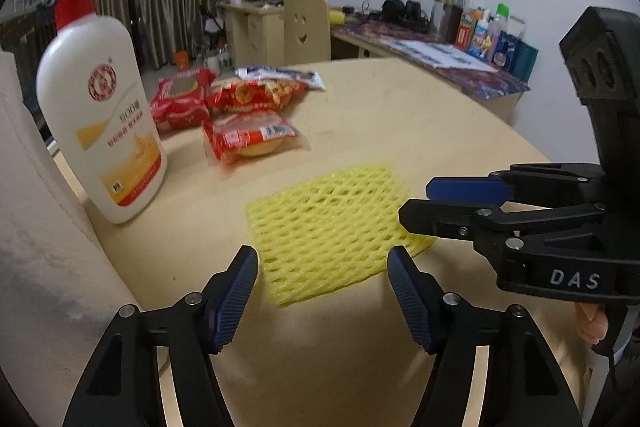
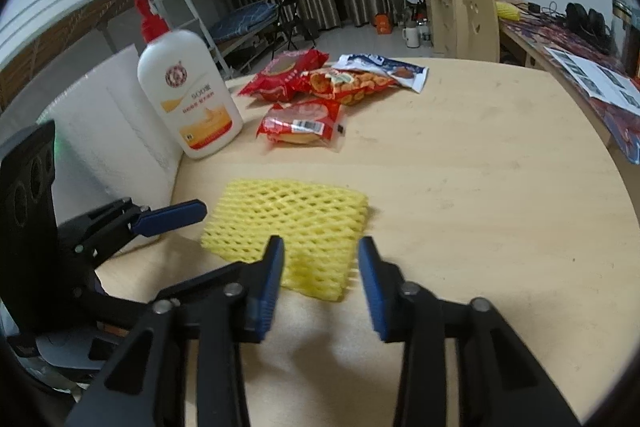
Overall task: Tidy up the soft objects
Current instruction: 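Close the right gripper on the yellow foam net and lift it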
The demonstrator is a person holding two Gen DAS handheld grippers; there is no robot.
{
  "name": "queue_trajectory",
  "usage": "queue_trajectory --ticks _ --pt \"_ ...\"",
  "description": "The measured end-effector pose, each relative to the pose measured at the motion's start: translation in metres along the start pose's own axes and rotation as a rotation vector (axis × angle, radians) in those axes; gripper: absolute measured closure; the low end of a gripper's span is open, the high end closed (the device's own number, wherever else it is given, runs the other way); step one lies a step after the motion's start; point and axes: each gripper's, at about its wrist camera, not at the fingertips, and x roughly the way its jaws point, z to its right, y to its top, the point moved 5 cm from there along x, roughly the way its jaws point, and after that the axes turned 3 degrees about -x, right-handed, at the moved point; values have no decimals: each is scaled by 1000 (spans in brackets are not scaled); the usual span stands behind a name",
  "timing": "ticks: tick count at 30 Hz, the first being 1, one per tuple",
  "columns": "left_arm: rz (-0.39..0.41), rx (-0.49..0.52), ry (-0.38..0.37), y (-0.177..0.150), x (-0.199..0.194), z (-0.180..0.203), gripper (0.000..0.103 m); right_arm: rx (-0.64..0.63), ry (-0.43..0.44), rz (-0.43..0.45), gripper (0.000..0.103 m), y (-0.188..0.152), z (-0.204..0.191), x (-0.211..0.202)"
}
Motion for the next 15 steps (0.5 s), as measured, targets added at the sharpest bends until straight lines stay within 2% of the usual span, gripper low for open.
queue_trajectory --ticks 3,6,7,12,15 --pt "-44 1 3 -2 7 0 49 -10 -6 -17 63 -2 -1 4" --pt "-83 3 -5 -5 15 1 51 -11 -17 -32 63 -3 -1 8" --pt "-83 2 -4 -4 14 0 51 -8 -20 -38 63 -3 0 10" --pt "-83 26 -13 -4 14 5 69 1 -29 -56 63 -5 5 14" --pt "-83 42 -30 -4 14 10 75 4 -34 -62 63 -6 6 16"
